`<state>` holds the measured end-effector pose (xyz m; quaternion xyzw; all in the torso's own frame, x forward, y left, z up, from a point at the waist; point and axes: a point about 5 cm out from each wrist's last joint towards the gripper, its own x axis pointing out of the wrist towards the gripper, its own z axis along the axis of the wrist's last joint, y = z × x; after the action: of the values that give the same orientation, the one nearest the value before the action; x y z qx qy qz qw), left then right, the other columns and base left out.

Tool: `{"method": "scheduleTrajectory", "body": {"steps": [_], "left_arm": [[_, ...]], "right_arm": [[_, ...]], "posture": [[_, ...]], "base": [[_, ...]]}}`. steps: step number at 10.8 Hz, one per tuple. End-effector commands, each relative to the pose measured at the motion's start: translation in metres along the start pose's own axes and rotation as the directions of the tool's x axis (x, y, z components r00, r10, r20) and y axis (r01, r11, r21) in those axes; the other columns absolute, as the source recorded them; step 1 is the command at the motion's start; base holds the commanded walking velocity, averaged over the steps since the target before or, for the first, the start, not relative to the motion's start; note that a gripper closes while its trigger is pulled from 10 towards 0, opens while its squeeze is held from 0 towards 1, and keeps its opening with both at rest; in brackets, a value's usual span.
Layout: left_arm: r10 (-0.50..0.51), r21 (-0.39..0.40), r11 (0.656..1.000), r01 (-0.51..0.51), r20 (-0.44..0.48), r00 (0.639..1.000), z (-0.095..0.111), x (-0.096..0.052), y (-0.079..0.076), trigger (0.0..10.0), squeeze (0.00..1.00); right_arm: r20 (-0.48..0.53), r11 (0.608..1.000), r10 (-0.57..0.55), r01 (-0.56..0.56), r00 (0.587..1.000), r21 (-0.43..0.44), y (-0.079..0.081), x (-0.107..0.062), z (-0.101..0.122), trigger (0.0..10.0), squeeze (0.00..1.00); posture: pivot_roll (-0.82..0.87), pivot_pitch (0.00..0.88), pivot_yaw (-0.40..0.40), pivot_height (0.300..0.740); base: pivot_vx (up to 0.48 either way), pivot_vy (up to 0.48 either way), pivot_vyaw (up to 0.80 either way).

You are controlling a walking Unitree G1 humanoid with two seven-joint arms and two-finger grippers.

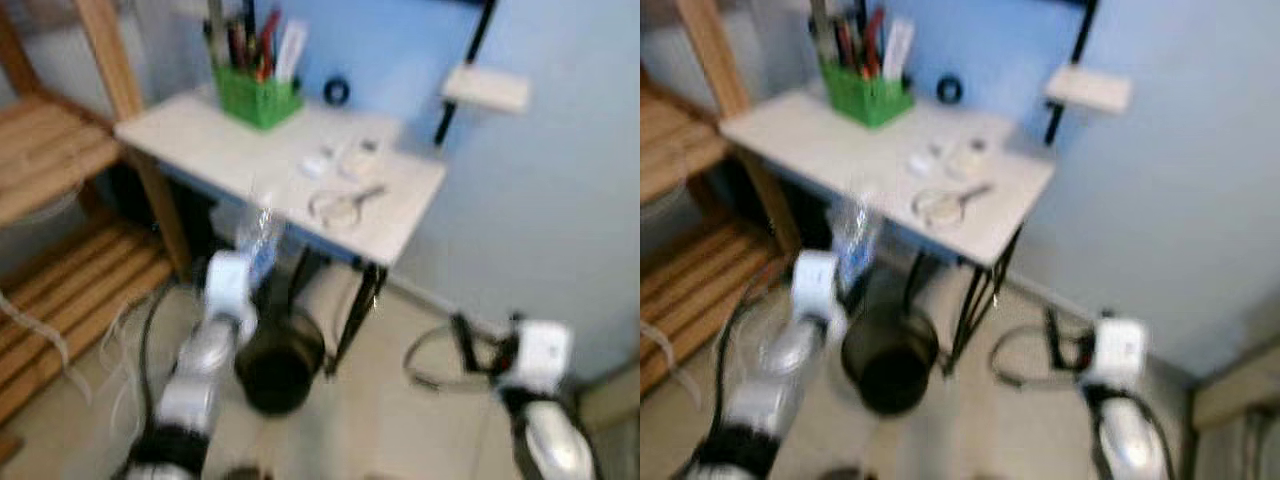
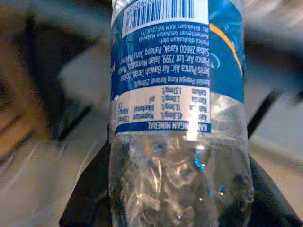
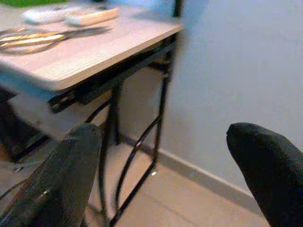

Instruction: Clean up the room

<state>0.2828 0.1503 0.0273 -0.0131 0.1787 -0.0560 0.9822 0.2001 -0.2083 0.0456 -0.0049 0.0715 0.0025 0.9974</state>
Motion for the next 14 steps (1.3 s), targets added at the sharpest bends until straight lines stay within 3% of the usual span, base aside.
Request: {"method": "scheduleTrajectory", "body": {"steps": [1, 2, 5, 6, 7, 8, 10, 14], "left_arm": [[-0.023, 0.009, 1.0, 0.023, 0.022, 0.999, 0.001, -0.004, -0.014, 10.0, 0.0], [-0.06, 0.026, 0.998, 0.059, 0.05, 0.997, 0.001, -0.014, -0.025, 10.0, 0.0], [0.011, 0.047, 0.999, -0.007, -0.103, 0.995, -0.039, -0.011, -0.01, 10.0, 0.0], [0.056, 0.099, 0.994, -0.038, -0.18, 0.982, -0.055, -0.007, -0.002, 10.0, 0.0], [0.079, 0.112, 0.992, -0.056, -0.212, 0.974, -0.06, -0.006, 0.0, 10.0, 0.0], [0.093, 0.187, 0.981, -0.043, -0.268, 0.959, -0.07, -0.006, 0.001, 10.0, 0.0], [0.13, 0.227, 0.972, -0.066, -0.282, 0.95, -0.07, -0.004, 0.011, 10.0, 0.0], [0.222, 0.264, 0.955, -0.137, -0.326, 0.919, -0.076, -0.011, 0.037, 10.0, 0.0]], "right_arm": [[0.001, 1.0, 0.008, -0.008, 1.0, -0.002, -0.009, -0.005, 0.006, 10.0, 0.18], [0.011, 1.0, 0.028, -0.028, 1.0, -0.004, -0.011, -0.01, 0.011, 10.0, 0.09], [0.002, 0.999, 0.043, -0.043, 0.999, -0.007, -0.014, -0.02, 0.022, 10.0, 0.08], [-0.022, 0.995, 0.097, -0.097, 0.995, -0.025, -0.014, -0.026, 0.027, 10.0, 0.0], [-0.036, 0.993, 0.114, -0.116, 0.993, -0.038, -0.016, -0.027, 0.028, 10.0, 0.0], [-0.043, 0.991, 0.117, -0.119, 0.992, -0.053, -0.019, -0.025, 0.031, 10.0, 0.0], [-0.045, 0.992, 0.11, -0.112, 0.993, -0.05, -0.02, -0.028, 0.037, 10.0, 0.0], [-0.114, 0.997, 0.072, -0.074, 0.991, -0.009, -0.016, -0.055, 0.023, 10.0, 0.0]], "posture": [[-0.02, 0.11, -0.06, 0.74], [-0.02, 0.119, -0.063, 0.74], [-0.06, 0.182, -0.114, 0.74], [-0.08, 0.206, -0.142, 0.74], [-0.09, 0.214, -0.158, 0.74], [-0.11, 0.223, -0.179, 0.74], [-0.14, 0.217, -0.17, 0.74], [-0.16, 0.231, -0.152, 0.74]], "base": [[0.0, 0.0, 0.0], [0.0, 0.0, 0.0], [0.0, 0.0, 0.0], [0.0, 0.0, 0.0], [0.0, 0.0, 0.0], [0.0, 0.0, 0.0], [0.0, 0.0, 0.0], [0.0, 0.0, 0.0]]}}
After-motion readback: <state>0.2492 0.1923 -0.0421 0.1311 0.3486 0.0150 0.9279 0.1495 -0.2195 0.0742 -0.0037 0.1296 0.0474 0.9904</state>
